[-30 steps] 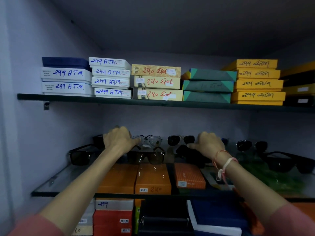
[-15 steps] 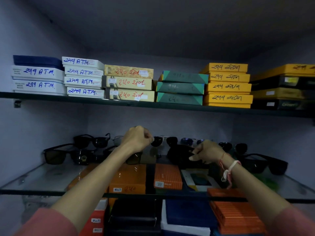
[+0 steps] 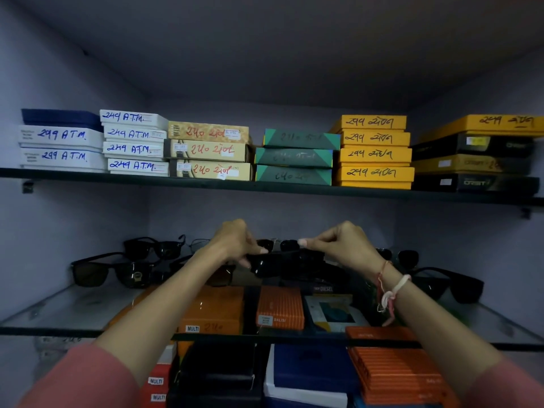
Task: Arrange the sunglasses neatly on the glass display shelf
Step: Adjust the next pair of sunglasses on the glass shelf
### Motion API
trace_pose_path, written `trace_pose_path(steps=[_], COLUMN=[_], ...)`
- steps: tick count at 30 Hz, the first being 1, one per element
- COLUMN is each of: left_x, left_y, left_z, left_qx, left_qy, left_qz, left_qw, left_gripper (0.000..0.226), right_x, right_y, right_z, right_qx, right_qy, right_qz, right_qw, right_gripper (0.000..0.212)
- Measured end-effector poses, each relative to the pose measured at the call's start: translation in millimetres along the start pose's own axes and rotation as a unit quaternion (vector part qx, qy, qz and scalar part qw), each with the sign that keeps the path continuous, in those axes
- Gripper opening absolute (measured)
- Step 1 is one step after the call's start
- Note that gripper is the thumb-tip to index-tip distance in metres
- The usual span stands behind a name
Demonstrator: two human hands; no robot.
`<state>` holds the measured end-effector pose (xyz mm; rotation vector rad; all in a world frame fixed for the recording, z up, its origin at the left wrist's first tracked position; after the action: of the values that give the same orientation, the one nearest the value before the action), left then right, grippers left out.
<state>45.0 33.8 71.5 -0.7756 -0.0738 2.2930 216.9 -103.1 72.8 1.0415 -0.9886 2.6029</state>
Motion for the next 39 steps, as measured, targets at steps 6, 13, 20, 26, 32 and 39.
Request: trace_pose_path(steps=[6,13,20,26,32,39], left_x=[-3,-7,11,11,10,17], left_y=[9,20,17,5,-12,-17], left_z=[10,17,14,2,-15,12], left_qx=[-0.033,-0.143,-0.102,-0.061,-0.047,-0.086], left_qy=[-0.05,-0.226,-0.19,-0.181,-0.165,-0.176], left_qz=[-0.043,-0.027,0.046,0.053,0.054,0.053], left_qw=[0.997,0.963,0.976,0.98,0.984,0.979], left_gripper=[0.02,0.026,0.024,0.034,0.045,0.032], right_x=[8,-3,-16,-30,-31,-16], right_y=[-2,-6,-9,-18,-24,-31], right_z=[1,-4,-20,-29,-19,-26], right_qx=[0.002,-0.043,0.02,0.033,-0.01,-0.073], right_qy=[-0.023,0.072,0.083,0.124,0.215,0.183], right_qz=[-0.019,-0.032,-0.06,-0.078,-0.094,-0.026], right_qw=[1.0,0.996,0.995,0.989,0.972,0.98], right_gripper=[0.025,0.009,0.014,0.024,0.023,0.029])
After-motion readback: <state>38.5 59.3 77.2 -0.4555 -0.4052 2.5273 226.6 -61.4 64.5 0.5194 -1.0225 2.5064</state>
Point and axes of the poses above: each hand's wrist, its own y-axis away from the middle knuckle, its own z-axis out of the back of the hand, x = y × z, the point moved 3 cm from there along -y, towards the middle knuckle, and after that the axes turned 7 degrees about -y, right-handed, at the moved point
